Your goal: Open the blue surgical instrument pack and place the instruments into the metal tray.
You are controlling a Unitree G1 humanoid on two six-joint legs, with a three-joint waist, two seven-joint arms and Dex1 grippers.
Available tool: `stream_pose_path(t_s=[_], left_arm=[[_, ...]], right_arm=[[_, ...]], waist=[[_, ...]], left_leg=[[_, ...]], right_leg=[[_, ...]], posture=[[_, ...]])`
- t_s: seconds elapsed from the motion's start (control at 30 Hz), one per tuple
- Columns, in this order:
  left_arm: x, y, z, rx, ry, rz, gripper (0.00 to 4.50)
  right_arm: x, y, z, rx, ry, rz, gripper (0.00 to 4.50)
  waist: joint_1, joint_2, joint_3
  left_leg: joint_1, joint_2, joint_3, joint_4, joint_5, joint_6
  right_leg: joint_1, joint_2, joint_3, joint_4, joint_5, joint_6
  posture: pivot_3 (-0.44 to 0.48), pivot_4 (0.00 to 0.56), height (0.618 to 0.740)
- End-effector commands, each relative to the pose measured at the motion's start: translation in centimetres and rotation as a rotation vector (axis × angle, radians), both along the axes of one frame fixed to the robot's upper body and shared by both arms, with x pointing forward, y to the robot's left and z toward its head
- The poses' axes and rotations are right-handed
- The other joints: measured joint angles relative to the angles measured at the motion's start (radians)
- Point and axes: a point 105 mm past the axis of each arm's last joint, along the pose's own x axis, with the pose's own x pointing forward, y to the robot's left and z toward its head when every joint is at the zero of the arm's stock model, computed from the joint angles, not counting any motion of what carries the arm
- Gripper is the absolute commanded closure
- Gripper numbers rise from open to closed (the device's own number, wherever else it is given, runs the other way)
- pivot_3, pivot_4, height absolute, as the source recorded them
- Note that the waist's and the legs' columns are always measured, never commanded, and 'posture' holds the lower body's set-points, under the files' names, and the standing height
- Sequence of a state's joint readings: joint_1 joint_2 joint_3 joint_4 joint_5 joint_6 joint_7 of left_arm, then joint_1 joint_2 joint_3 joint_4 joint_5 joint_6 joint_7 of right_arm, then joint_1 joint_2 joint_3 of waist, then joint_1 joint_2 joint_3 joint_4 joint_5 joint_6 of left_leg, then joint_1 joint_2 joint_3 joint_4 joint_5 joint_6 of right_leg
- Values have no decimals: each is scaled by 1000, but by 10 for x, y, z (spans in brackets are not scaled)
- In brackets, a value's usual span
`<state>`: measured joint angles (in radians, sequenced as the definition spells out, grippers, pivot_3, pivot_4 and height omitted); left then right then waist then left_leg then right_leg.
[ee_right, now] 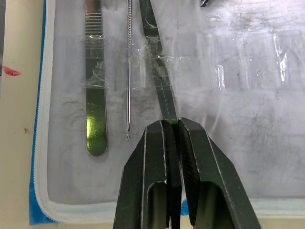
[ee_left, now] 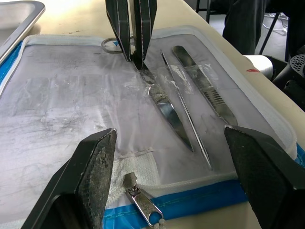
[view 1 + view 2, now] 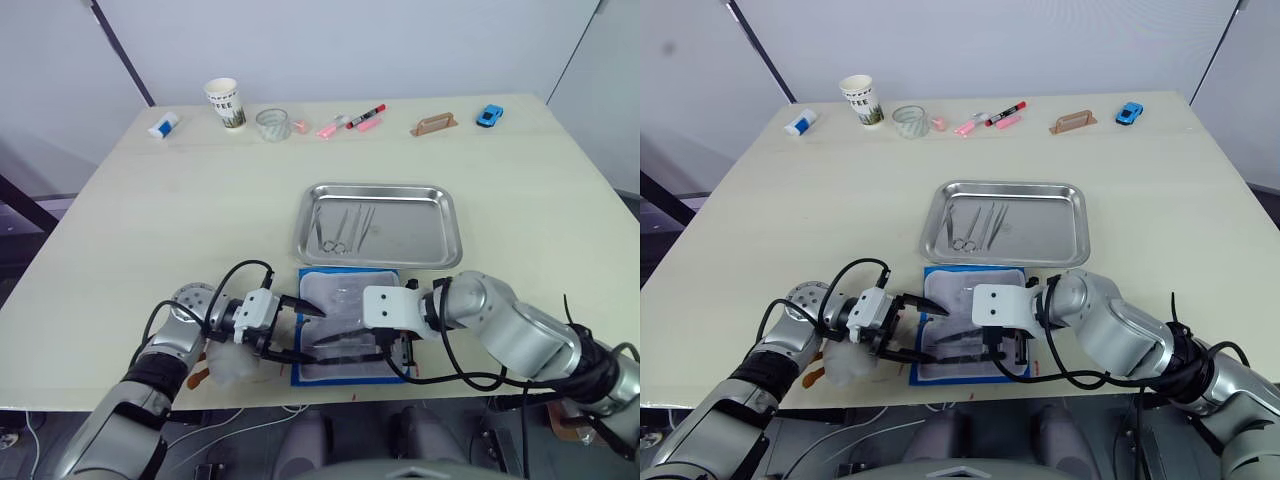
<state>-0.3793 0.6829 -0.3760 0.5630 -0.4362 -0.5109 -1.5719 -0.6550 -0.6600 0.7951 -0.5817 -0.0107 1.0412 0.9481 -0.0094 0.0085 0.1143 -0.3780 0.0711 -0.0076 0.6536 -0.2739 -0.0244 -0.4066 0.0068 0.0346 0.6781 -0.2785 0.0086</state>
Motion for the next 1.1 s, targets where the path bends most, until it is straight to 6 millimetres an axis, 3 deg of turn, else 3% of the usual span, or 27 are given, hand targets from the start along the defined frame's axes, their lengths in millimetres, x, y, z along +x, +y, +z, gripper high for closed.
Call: stream_pose_path(t_s=[0.03, 0.23, 0.57, 0.73, 1.1], left_arm=[[-21, 5, -31, 105, 111, -58, 671], [-21, 6, -30, 106, 110, -56, 671], [-21, 5, -30, 103, 108, -58, 671], [-22, 6, -30, 104, 109, -57, 671], [-20, 5, -30, 101, 107, -55, 671]], right_arm=[[-2, 4, 9, -3, -45, 45, 4487], [-3, 4, 11, -15, -52, 47, 4487], [-5, -14, 7, -15, -58, 10, 4487], [-3, -20, 24, 9, -69, -9, 4487], [-3, -54, 31, 18, -57, -83, 4487]], waist=[[0, 0, 0], [-1, 0, 0], [-1, 0, 1], [-1, 1, 1], [-1, 0, 3]], left_leg=[[0, 0, 0, 0, 0, 0], [0, 0, 0, 0, 0, 0], [0, 0, 0, 0, 0, 0], [0, 0, 0, 0, 0, 0], [0, 0, 0, 0, 0, 0]], right_leg=[[0, 0, 0, 0, 0, 0], [0, 0, 0, 0, 0, 0], [0, 0, 0, 0, 0, 1], [0, 0, 0, 0, -1, 1], [-1, 0, 0, 0, -1, 2]], posture=[[0, 150, 740], [0, 150, 740], [0, 150, 740], [0, 150, 740], [0, 150, 740]])
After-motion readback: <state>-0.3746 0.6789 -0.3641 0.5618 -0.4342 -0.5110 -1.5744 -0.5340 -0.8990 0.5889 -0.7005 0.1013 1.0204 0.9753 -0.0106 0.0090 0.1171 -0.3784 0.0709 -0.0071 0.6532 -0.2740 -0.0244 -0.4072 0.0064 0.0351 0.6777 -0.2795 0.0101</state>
